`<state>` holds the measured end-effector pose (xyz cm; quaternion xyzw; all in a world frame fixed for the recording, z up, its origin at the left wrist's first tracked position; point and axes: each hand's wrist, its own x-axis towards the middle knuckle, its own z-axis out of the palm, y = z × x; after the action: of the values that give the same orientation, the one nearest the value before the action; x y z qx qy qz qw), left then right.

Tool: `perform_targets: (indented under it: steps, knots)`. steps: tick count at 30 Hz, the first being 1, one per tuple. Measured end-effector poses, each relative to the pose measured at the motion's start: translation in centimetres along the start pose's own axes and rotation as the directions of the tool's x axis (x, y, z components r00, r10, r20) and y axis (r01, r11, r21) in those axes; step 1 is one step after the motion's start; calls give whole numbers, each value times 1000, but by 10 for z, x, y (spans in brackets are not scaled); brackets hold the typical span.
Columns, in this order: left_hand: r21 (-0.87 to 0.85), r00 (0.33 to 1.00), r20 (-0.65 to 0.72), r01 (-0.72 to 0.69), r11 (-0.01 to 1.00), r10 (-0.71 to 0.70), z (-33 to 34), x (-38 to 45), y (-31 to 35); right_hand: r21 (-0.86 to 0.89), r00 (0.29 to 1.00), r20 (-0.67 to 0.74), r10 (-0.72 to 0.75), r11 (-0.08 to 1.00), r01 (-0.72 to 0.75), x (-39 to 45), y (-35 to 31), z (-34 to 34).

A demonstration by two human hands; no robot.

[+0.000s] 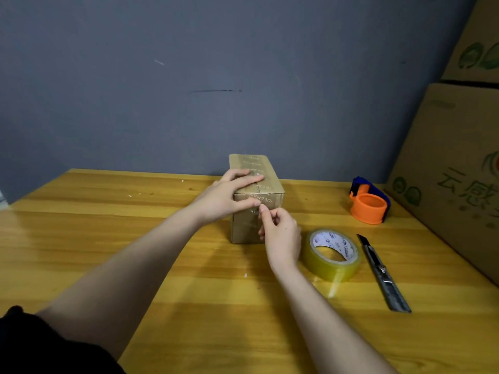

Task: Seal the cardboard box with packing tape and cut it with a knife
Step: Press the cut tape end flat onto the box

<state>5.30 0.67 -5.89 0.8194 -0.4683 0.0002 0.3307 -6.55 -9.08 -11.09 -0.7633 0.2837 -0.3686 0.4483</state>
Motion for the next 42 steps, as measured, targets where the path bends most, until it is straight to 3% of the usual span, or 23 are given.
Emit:
perform_targets:
  steps: [4, 12, 17, 19, 21, 24, 27, 30, 33, 42]
  knots:
    - [84, 997, 64, -39, 996, 34, -4, 1, -3, -85, 999, -17, -27, 996, 25, 1, 1, 1]
    - [74, 995, 92, -43, 996, 36, -6, 1, 0, -201, 999, 1, -37, 979, 37, 1, -2, -3]
    - [85, 993, 112, -32, 996, 22, -7, -1, 3, -387, 979, 188, 82, 922, -3, -2, 6, -10]
    - [96, 993, 117, -30, 995, 19, -7, -1, 5, -442, 969, 237, 70, 896, 44, -4, 5, -14]
    - [123, 992, 124, -32, 992, 16, -9, -2, 6, -432, 973, 230, -13, 895, 114, -5, -4, -22]
    - [166, 990, 144, -22, 986, -3, -12, -3, 7, -382, 966, 77, -248, 887, 258, -1, -19, -34]
    - [87, 995, 83, 42, 995, -49, -11, -4, 17, -374, 876, -81, -475, 829, 415, 14, -22, -40]
    - [19, 998, -15, 59, 998, -59, -3, -5, 25, -403, 877, 79, -474, 789, 463, 35, -18, -40]
    - [43, 995, -66, 79, 996, -77, 3, -7, 25, -313, 859, 294, -420, 807, 501, 45, -11, -38]
    - [251, 986, -162, 67, 966, -26, 13, -10, 19, -246, 832, 315, -456, 808, 535, 45, -1, -33]
